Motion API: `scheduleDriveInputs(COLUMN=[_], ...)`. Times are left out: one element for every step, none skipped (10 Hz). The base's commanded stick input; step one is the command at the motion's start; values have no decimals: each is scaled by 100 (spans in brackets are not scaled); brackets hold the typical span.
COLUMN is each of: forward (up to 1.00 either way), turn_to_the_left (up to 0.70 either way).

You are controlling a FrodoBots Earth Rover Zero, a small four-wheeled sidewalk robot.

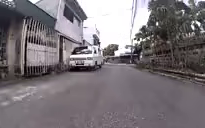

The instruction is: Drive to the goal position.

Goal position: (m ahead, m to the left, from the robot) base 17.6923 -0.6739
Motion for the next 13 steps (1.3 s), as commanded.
scheduleDriveInputs(forward=[70, 70, 70, 70, 70, 70, 70, 70, 70, 70, 70, 70, 70], turn_to_the_left=[-19, -19, -19, -19, -19, -19, -19, -19, -19, -19, -19, -5, 16])
